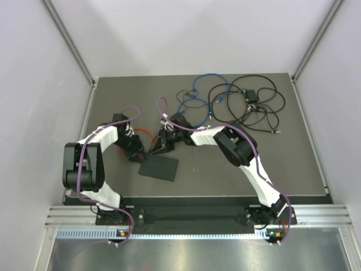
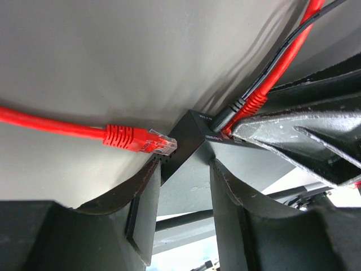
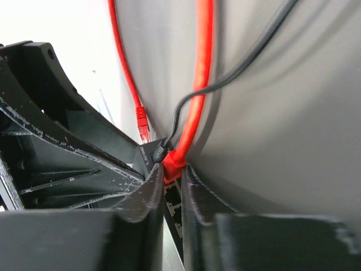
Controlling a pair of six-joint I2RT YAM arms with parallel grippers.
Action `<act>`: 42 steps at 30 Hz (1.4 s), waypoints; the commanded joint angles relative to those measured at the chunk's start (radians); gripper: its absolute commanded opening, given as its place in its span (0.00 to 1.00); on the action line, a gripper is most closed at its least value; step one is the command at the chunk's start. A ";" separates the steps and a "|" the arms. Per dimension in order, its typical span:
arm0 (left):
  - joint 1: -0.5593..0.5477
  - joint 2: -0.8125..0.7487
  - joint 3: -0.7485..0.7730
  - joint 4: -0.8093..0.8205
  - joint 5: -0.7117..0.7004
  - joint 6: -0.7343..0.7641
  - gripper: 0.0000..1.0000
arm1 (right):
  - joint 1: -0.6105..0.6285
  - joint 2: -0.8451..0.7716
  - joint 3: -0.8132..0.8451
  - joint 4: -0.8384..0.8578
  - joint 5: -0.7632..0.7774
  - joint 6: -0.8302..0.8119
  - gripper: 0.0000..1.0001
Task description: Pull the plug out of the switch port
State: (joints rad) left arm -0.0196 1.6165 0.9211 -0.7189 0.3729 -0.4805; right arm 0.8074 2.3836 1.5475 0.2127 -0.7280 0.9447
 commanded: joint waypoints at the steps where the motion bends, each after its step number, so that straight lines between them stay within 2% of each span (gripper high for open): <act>1: -0.009 -0.003 -0.028 0.021 -0.017 -0.007 0.44 | 0.056 0.043 0.037 -0.094 0.108 -0.087 0.08; 3: -0.009 0.000 -0.030 0.019 -0.023 -0.006 0.44 | 0.061 0.048 0.045 -0.128 0.130 -0.106 0.00; 6: -0.009 0.000 -0.027 0.009 -0.038 -0.003 0.43 | 0.059 0.033 0.034 -0.110 0.153 -0.106 0.00; 8: -0.011 0.003 -0.025 0.000 -0.045 0.006 0.43 | 0.053 -0.009 -0.015 -0.029 0.191 -0.084 0.00; 10: -0.013 0.008 -0.027 -0.007 -0.061 0.006 0.42 | 0.042 -0.047 -0.096 0.132 0.206 -0.008 0.00; 14: -0.025 0.023 -0.033 -0.024 -0.091 0.011 0.40 | -0.003 -0.081 -0.168 0.299 0.252 0.129 0.00; 15: -0.032 0.025 -0.031 -0.025 -0.101 0.011 0.40 | -0.011 -0.084 -0.191 0.385 0.269 0.196 0.00; 18: -0.062 0.037 -0.028 -0.028 -0.114 0.006 0.40 | -0.039 -0.075 -0.188 0.454 0.292 0.299 0.00; 21: -0.083 0.046 -0.027 -0.031 -0.127 0.006 0.40 | -0.056 -0.064 -0.147 0.395 0.341 0.307 0.00; 23: -0.088 0.052 -0.028 -0.033 -0.132 0.005 0.40 | -0.076 -0.035 -0.135 0.447 0.335 0.353 0.00; 24: -0.089 0.054 -0.028 -0.034 -0.135 0.005 0.40 | -0.080 -0.015 -0.126 0.436 0.338 0.358 0.00; 32: -0.098 0.065 -0.028 -0.036 -0.157 0.003 0.40 | -0.114 0.020 0.107 -0.039 0.351 0.093 0.00; 35: -0.098 0.068 -0.025 -0.036 -0.152 0.006 0.40 | -0.119 0.019 0.111 -0.049 0.340 0.065 0.00; 37: -0.097 0.065 -0.024 -0.034 -0.144 0.008 0.40 | -0.132 0.006 0.082 0.048 0.297 0.074 0.00; 42: -0.097 0.037 -0.019 -0.030 -0.117 0.013 0.40 | -0.209 -0.029 0.166 -0.174 0.300 -0.112 0.00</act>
State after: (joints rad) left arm -0.0895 1.6192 0.9428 -0.6952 0.3084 -0.4934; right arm 0.6449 2.3997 1.6516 0.1719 -0.4362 0.9768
